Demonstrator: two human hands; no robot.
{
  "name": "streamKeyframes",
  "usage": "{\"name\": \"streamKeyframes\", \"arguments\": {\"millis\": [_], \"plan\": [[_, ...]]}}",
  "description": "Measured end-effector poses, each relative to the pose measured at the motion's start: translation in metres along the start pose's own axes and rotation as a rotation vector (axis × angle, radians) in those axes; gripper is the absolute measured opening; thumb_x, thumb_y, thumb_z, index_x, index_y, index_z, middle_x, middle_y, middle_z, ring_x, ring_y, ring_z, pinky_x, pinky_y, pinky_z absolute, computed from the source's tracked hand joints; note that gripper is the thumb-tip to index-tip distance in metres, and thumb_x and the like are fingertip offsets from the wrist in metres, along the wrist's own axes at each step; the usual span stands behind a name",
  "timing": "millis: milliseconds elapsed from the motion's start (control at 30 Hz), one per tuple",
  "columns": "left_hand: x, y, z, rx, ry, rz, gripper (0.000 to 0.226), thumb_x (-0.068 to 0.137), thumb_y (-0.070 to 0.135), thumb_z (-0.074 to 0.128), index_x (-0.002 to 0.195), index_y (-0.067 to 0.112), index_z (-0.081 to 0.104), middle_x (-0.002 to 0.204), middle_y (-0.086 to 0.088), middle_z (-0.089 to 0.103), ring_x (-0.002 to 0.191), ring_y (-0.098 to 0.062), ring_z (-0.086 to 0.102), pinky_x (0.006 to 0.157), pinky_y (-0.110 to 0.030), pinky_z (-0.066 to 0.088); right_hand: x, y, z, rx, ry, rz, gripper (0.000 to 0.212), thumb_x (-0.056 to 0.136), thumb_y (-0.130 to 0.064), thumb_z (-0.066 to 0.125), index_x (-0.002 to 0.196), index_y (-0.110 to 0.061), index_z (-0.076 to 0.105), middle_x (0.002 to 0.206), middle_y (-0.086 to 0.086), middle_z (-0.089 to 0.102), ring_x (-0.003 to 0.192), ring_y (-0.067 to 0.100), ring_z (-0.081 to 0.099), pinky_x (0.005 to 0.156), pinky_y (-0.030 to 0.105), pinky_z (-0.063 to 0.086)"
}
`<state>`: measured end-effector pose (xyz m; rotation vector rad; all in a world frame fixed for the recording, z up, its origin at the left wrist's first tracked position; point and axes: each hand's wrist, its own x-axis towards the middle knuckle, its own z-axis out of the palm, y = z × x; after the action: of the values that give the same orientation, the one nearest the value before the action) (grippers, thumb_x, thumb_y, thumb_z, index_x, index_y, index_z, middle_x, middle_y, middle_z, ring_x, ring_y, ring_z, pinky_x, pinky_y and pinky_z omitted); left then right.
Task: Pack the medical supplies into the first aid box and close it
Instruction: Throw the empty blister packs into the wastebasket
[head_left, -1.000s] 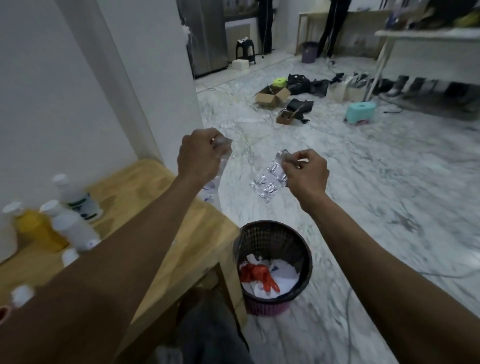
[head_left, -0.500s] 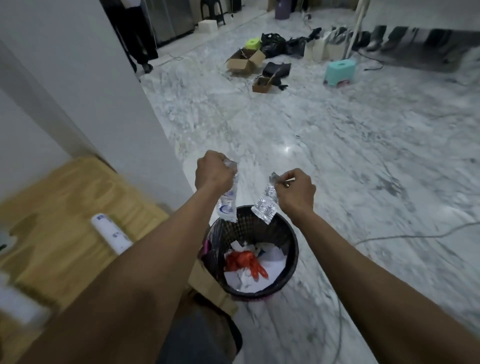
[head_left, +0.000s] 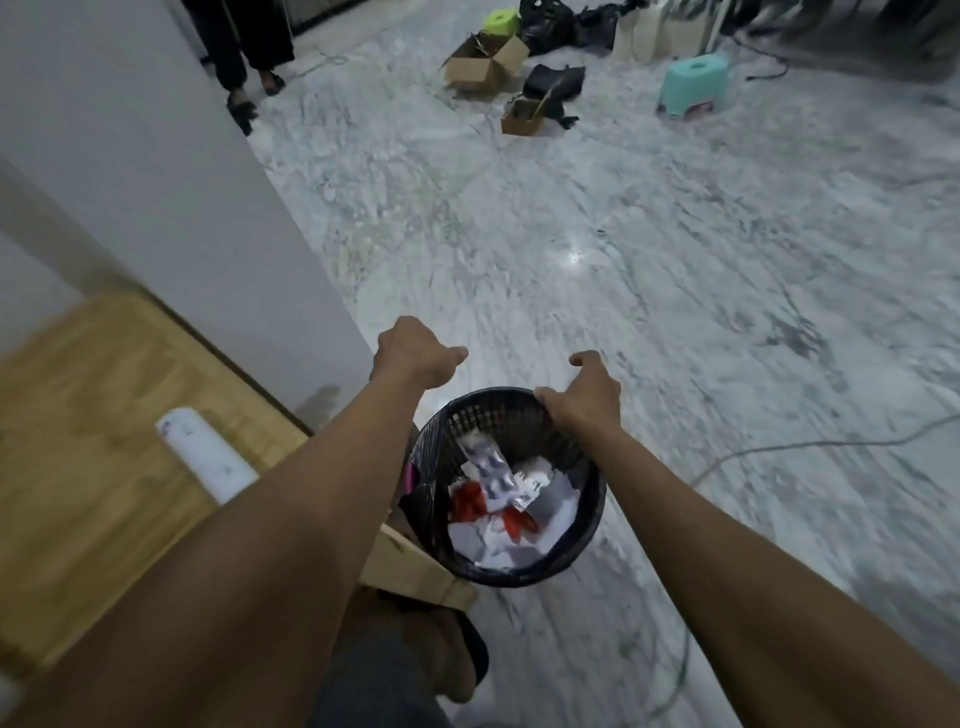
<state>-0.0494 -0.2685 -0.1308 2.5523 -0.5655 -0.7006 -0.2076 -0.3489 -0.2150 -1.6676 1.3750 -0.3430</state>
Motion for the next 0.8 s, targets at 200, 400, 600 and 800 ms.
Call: {"name": "streamKeyframes", "arguments": {"millis": [200, 400, 600, 800], "plan": [[0.006, -0.003, -0.021, -0.403, 0.051, -0.182, 0.068, 0.087, 0.04, 0.07, 0.131, -0.006, 0.046, 0.134, -0.019, 0.055, 0.116, -0.034, 0.057, 0.079, -0.035, 0.045, 0.003, -0.001, 0.004, -0.003, -0.003, -0.01, 0.062, 0.083, -0.023, 0.071, 0.136, -0.014, 0.041, 0.12, 0.015, 0.057, 0.098, 0.026, 0.057, 0.072, 0.032, 0.042], [0.013, -0.009, -0.023, -0.507, 0.078, -0.205, 0.069, 0.087, 0.038, 0.07, 0.134, -0.005, 0.044, 0.137, -0.016, 0.054, 0.119, -0.032, 0.057, 0.083, -0.036, 0.043, 0.002, -0.003, 0.008, -0.018, -0.013, 0.001, 0.059, 0.084, -0.021, 0.071, 0.135, -0.015, 0.042, 0.121, 0.012, 0.055, 0.094, 0.024, 0.057, 0.075, 0.033, 0.045], [0.006, -0.004, -0.023, -0.507, 0.071, -0.188, 0.066, 0.088, 0.038, 0.069, 0.131, -0.006, 0.046, 0.138, -0.016, 0.053, 0.121, -0.032, 0.055, 0.082, -0.034, 0.041, -0.004, -0.008, 0.007, -0.013, -0.026, -0.026, 0.057, 0.085, -0.018, 0.07, 0.135, -0.014, 0.042, 0.106, 0.009, 0.057, 0.087, 0.022, 0.057, 0.072, 0.032, 0.045], [-0.027, 0.002, -0.044, -0.495, 0.033, -0.085, 0.066, 0.089, 0.041, 0.067, 0.138, 0.001, 0.046, 0.147, -0.012, 0.047, 0.13, -0.033, 0.048, 0.085, -0.033, 0.042, -0.027, -0.039, -0.013, 0.021, -0.029, -0.099, 0.055, 0.087, -0.019, 0.067, 0.136, -0.013, 0.043, 0.111, 0.01, 0.058, 0.071, 0.008, 0.048, 0.072, 0.028, 0.039]]}}
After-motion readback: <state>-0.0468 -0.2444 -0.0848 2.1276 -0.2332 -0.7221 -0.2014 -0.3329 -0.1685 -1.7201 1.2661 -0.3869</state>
